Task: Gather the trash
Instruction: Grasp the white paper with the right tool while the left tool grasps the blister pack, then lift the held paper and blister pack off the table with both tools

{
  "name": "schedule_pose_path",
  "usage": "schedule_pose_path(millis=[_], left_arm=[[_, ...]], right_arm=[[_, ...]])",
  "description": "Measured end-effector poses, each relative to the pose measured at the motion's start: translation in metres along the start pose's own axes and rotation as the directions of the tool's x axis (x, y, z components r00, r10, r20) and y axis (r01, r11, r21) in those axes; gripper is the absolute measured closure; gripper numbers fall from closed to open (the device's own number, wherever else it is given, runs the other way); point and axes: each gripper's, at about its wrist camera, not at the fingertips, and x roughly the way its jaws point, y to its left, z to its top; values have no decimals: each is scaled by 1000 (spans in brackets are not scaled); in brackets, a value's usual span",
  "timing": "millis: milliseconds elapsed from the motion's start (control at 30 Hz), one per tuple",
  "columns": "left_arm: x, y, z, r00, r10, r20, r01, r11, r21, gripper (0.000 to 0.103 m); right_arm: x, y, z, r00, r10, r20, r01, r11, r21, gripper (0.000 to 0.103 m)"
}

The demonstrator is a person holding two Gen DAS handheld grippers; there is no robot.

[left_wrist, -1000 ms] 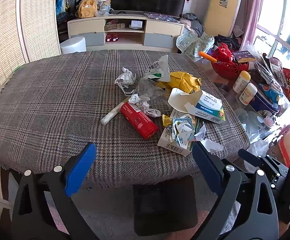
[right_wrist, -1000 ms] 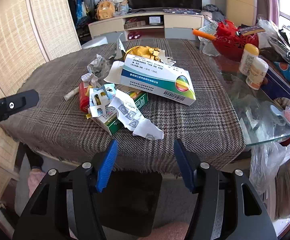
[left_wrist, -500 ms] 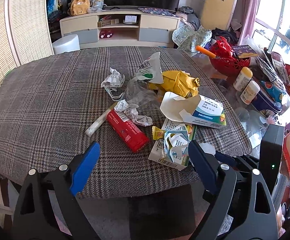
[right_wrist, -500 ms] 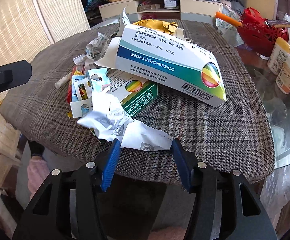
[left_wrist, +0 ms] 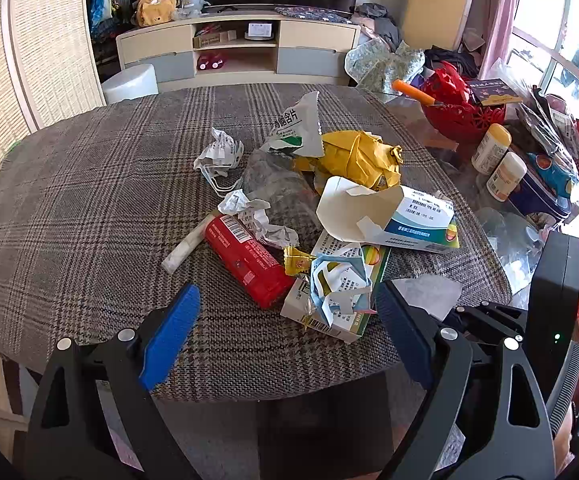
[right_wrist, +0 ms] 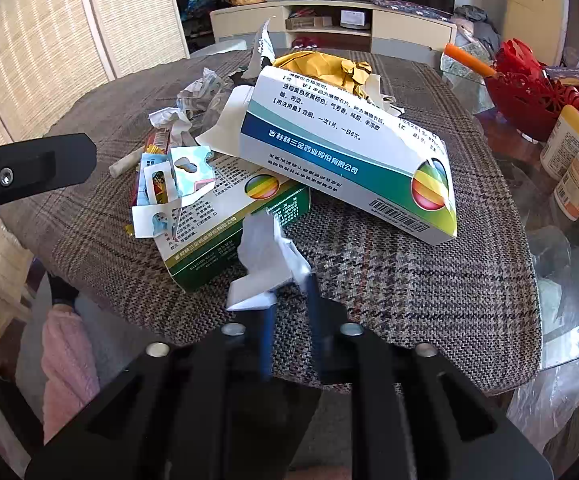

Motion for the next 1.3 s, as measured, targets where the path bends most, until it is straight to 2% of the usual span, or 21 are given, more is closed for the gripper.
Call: schedule_pose_path(millis=[167, 333, 433, 533, 667, 800, 867, 900, 933, 1000, 1267, 1300], left_arm=[[4, -2, 2, 1000, -22, -6, 22, 1000, -4, 19], [16, -5, 9, 995, -90, -52, 88, 996, -28, 29], [23, -10, 16, 988, -120, -100, 116, 992, -38, 32], [28, -19, 17, 986, -103, -128, 102, 995, -11, 32], [40, -29, 16, 970, -158, -185, 157, 987, -20, 36], [53, -32, 15, 974, -109, -197, 108, 994, -15, 37], [59, -31, 15, 972, -115, -207, 114, 993, -20, 38], [62, -31, 14, 969, -117, -216, 114, 993, -25, 44], [64, -30, 14, 967, -123, -222, 119, 992, -32, 54], [67, -29, 12, 963, -131, -235, 124, 991, -43, 65], [51, -37, 9, 974, -87, -210, 89, 996, 0, 66], [50, -37, 9, 975, -80, -209, 83, 997, 5, 63]], right_arm=[[4, -4, -1, 1000, -4, -4, 4, 1000, 14, 101], [-11, -17, -6, 999, 20, 31, -22, 996, 85, 102], [-20, -28, -10, 999, 19, 34, -23, 992, 125, 101], [-33, -32, -16, 999, 13, 52, -20, 990, 137, 102], [-48, -34, -19, 997, 9, 76, -20, 989, 145, 102], [-54, -39, -21, 996, 13, 91, -27, 988, 152, 102], [-56, -42, -23, 995, 20, 96, -35, 988, 153, 102], [-56, -42, -23, 995, 24, 97, -39, 987, 154, 102], [-56, -41, -24, 995, 25, 99, -41, 987, 156, 102], [-56, -41, -25, 995, 26, 98, -42, 986, 161, 102], [-59, -39, -30, 995, 40, 96, -55, 985, 162, 102], [-60, -38, -30, 994, 45, 98, -60, 985, 159, 102]])
